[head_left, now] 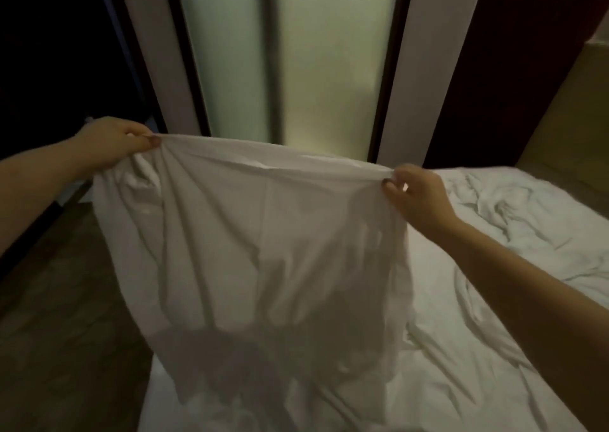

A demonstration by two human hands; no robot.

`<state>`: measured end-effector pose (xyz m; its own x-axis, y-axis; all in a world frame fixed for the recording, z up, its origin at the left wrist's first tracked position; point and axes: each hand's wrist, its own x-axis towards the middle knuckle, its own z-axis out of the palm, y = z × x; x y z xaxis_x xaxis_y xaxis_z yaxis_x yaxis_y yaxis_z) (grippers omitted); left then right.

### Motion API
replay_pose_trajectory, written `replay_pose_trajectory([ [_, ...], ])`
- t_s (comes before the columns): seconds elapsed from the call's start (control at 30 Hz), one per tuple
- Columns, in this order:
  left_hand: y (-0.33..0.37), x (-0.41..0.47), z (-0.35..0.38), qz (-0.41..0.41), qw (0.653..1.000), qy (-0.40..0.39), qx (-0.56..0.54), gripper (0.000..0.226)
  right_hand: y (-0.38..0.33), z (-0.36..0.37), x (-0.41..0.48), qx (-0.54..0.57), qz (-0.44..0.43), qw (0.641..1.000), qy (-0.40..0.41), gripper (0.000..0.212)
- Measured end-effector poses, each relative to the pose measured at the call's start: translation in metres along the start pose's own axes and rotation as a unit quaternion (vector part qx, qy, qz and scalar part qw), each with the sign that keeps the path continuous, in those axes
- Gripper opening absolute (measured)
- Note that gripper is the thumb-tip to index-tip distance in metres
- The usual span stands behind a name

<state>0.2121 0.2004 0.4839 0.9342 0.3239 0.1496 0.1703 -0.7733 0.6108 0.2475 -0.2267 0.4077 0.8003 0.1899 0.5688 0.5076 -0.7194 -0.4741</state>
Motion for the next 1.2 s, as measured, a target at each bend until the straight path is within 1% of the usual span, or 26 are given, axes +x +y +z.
replay_pose_trajectory([
  [0.1, 0.017, -0.001, -0.004, 0.027, 0.998, 0.018, -0.056, 0.030, -0.012, -0.034, 0.048, -0.055, -0.024, 0.996, 0.070, 0.025],
  [0.17, 0.025, -0.006, -0.009, 0.047, 0.994, 0.036, -0.091, 0.025, -0.020, -0.039, 0.054, -0.067, -0.047, 0.993, 0.082, 0.021],
  [0.23, 0.028, -0.013, -0.011, 0.062, 0.992, 0.047, -0.098, 0.022, -0.022, -0.025, 0.034, -0.120, -0.104, 0.987, 0.035, 0.028],
  [0.3, 0.024, -0.019, -0.008, 0.080, 0.994, 0.044, -0.062, 0.018, -0.015, -0.002, -0.002, -0.181, -0.161, 0.969, -0.045, 0.037],
  [0.37, 0.019, -0.025, 0.000, 0.089, 0.996, 0.027, -0.015, 0.016, -0.007, 0.018, -0.037, -0.204, -0.173, 0.960, -0.086, 0.043],
  [0.43, 0.012, -0.030, 0.010, 0.083, 0.996, 0.012, 0.010, 0.015, 0.000, 0.040, -0.066, -0.192, -0.163, 0.965, -0.077, 0.043],
  [0.53, 0.004, -0.030, 0.019, 0.066, 0.998, 0.007, 0.018, 0.019, 0.007, 0.067, -0.096, -0.173, -0.148, 0.973, -0.037, 0.038],
  [0.63, 0.003, -0.030, 0.017, 0.059, 0.998, 0.014, 0.009, 0.019, 0.006, 0.079, -0.126, -0.150, -0.197, 0.969, 0.020, 0.027],
  [0.73, 0.003, -0.026, 0.018, 0.049, 0.999, 0.016, 0.011, 0.013, 0.002, 0.089, -0.145, -0.125, -0.210, 0.969, 0.029, 0.028],
  [0.77, 0.001, -0.024, 0.017, 0.046, 0.999, 0.014, 0.011, 0.013, 0.000, 0.091, -0.148, -0.103, -0.204, 0.973, 0.015, 0.032],
  [0.8, -0.002, -0.022, 0.016, 0.041, 0.999, 0.014, 0.009, 0.014, -0.005, 0.089, -0.148, -0.044, -0.176, 0.983, -0.006, 0.038],
  [0.83, -0.004, -0.019, 0.014, 0.036, 0.999, 0.017, 0.005, 0.014, -0.012, 0.082, -0.144, 0.057, -0.108, 0.992, -0.028, 0.041],
  [0.87, -0.007, -0.015, 0.012, 0.030, 0.999, 0.023, 0.000, 0.015, -0.020, 0.069, -0.137, 0.192, -0.017, 0.980, -0.047, 0.041],
  [0.9, -0.010, -0.010, 0.010, 0.021, 0.999, 0.033, -0.003, 0.016, -0.028, 0.056, -0.130, 0.356, 0.073, 0.930, -0.055, 0.040],
  [0.93, -0.013, -0.005, 0.009, 0.015, 0.999, 0.043, -0.002, 0.016, -0.032, 0.044, -0.123, 0.473, 0.127, 0.870, -0.053, 0.039],
  [0.97, -0.015, -0.001, 0.007, 0.011, 0.999, 0.053, 0.003, 0.015, -0.033, 0.032, -0.117, 0.534, 0.139, 0.831, -0.073, 0.043],
  [1.0, -0.016, 0.004, 0.006, 0.008, 0.998, 0.065, 0.000, 0.015, -0.035, 0.023, -0.112, 0.543, 0.124, 0.822, -0.114, 0.049],
  [1.03, -0.017, 0.009, 0.004, 0.002, 0.997, 0.079, -0.014, 0.016, -0.035, 0.018, -0.107, 0.502, 0.090, 0.841, -0.181, 0.049],
  [1.07, -0.016, 0.013, 0.002, -0.005, 0.995, 0.093, -0.031, 0.017, -0.035, 0.018, -0.107, 0.378, 0.043, 0.883, -0.274, 0.044],
  [1.1, -0.015, 0.017, 0.000, -0.013, 0.994, 0.100, -0.042, 0.019, -0.031, 0.024, -0.111, 0.229, 0.005, 0.907, -0.353, 0.037],
  [1.13, -0.015, 0.022, 0.000, -0.018, 0.994, 0.100, -0.047, 0.021, -0.028, 0.032, -0.115, 0.110, -0.005, 0.908, -0.405, 0.033],
  [1.17, -0.017, 0.026, 0.001, -0.020, 0.994, 0.098, -0.046, 0.025, -0.022, 0.040, -0.121, 0.040, 0.004, 0.900, -0.433, 0.030],
  [1.2, -0.018, 0.029, 0.003, -0.019, 0.994, 0.098, -0.042, 0.029, -0.017, 0.046, -0.128, -0.006, 0.018, 0.887, -0.461, 0.029],
])
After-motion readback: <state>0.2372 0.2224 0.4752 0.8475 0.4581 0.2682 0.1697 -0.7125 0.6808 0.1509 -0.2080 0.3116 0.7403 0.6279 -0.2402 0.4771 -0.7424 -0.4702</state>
